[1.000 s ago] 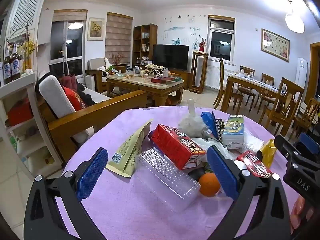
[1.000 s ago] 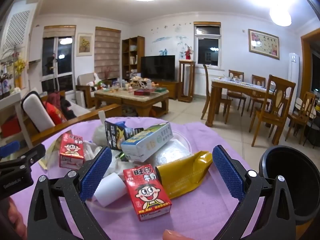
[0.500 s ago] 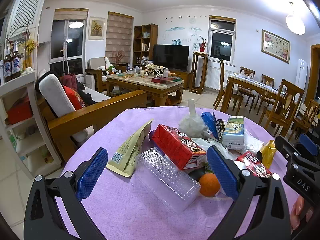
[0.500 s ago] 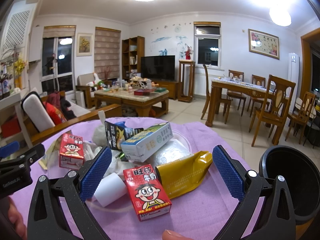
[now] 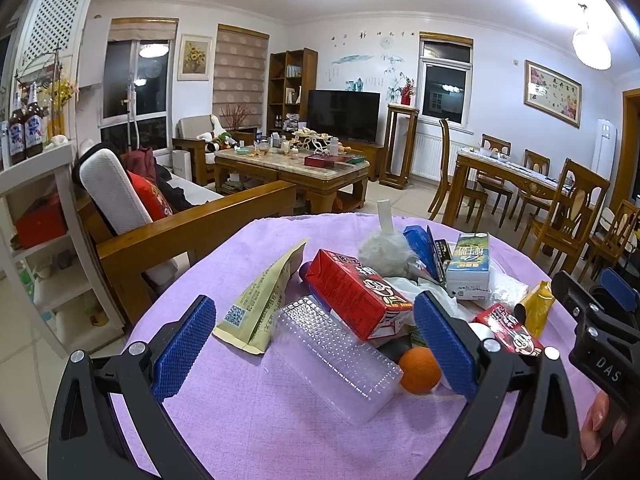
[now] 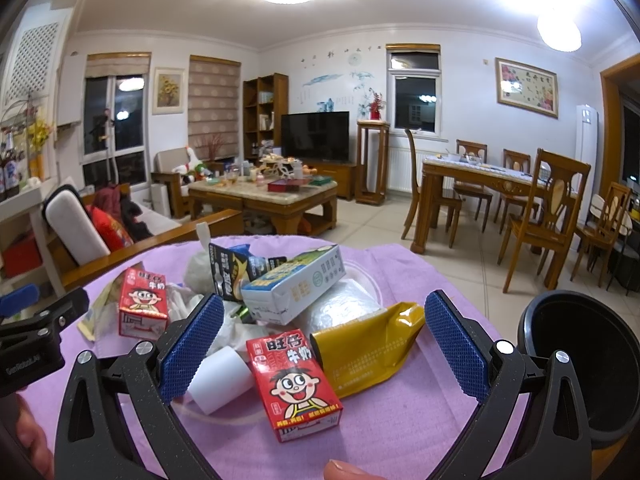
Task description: Collect trash
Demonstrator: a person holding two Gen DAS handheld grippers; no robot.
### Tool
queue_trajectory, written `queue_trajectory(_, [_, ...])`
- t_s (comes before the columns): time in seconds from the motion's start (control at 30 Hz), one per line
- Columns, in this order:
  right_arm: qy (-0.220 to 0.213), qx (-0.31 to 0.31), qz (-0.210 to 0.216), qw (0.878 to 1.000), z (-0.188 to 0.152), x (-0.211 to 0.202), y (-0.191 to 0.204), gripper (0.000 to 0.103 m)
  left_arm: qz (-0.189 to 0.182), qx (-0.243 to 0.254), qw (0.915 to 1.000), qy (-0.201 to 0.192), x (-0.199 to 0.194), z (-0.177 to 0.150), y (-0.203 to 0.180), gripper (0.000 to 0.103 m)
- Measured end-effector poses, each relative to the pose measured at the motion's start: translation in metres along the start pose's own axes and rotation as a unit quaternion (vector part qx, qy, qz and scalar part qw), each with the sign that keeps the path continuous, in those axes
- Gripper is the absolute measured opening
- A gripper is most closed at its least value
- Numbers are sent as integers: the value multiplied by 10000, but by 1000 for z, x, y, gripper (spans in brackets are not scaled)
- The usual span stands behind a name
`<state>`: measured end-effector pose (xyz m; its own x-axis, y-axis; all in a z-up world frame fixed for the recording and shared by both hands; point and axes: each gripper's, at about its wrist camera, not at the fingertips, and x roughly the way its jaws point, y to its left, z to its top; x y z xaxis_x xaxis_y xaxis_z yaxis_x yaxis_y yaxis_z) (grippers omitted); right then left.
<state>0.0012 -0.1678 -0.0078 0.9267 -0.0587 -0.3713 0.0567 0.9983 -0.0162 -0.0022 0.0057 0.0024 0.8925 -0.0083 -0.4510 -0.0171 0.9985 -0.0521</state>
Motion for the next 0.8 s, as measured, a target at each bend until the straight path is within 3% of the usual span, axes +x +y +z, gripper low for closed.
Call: queue_trajectory(0.8, [-8,13,3,10000,0,0,0,99,10,-9,10000,-11,-1,-1,1,98])
